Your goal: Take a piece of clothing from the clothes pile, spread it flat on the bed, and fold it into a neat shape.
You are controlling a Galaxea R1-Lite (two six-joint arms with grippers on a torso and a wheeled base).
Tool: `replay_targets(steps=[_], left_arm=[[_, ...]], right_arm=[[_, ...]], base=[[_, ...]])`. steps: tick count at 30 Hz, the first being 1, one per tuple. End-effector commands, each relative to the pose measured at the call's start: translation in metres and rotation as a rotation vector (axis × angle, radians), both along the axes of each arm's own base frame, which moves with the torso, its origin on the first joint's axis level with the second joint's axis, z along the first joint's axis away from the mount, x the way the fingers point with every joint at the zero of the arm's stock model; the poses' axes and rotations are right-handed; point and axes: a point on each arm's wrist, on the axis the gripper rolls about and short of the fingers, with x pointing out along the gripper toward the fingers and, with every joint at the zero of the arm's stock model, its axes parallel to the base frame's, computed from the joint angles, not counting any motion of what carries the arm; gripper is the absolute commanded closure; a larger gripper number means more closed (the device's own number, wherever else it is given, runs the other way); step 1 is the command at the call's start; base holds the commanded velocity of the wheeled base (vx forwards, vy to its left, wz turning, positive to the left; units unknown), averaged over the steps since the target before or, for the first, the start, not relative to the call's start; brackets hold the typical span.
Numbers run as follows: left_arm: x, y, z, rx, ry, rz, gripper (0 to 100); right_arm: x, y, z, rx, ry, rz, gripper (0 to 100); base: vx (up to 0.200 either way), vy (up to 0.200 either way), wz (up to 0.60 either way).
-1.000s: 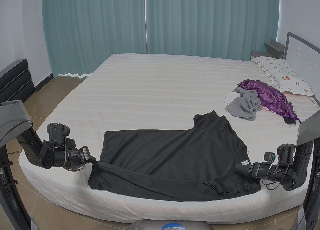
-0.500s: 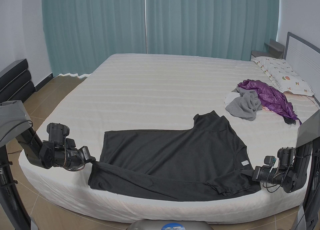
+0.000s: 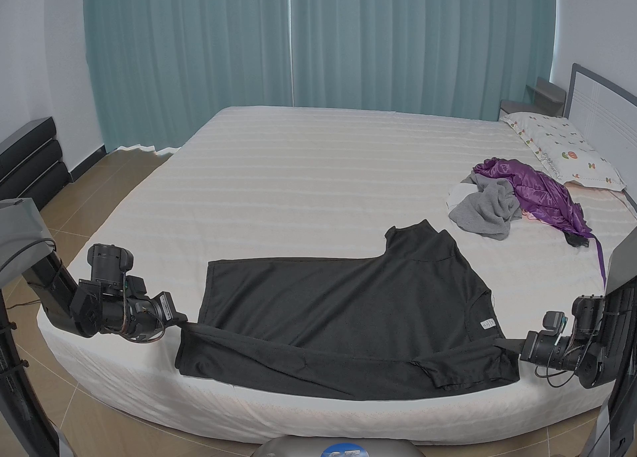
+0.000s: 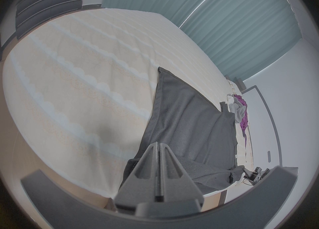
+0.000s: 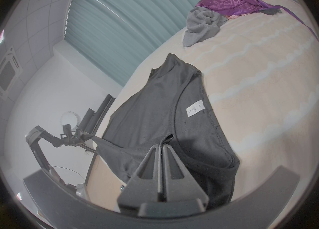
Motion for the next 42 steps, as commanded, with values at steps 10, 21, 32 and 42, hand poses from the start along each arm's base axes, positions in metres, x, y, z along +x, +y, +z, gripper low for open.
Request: replay_targets(steps=[10, 21, 32, 42], left_arm=[[-0.011, 0.001, 0.011, 0.015, 0.002, 0.013, 100], [-0.028, 0.003, 0.018, 0.034, 0.004, 0.033, 100], [-0.040, 0.002, 0.024, 0.039, -0.009, 0.027, 100], [-0.050, 0.002, 0.025, 0.053, -0.006, 0.015, 100]], right_arm=[[-0.024, -0.007, 0.038, 0.021, -0.098, -0.003, 100], [-0.032, -0.009, 0.055, 0.020, -0.138, -0.011, 100], [-0.049, -0.007, 0.073, 0.044, -0.122, 0.016, 100], [-0.056, -0.006, 0.081, 0.043, -0.124, 0.015, 100]], base=[[0.000, 0.000, 0.00], [0.000, 0.000, 0.00], [0.000, 0.000, 0.00], [0.000, 0.000, 0.00]])
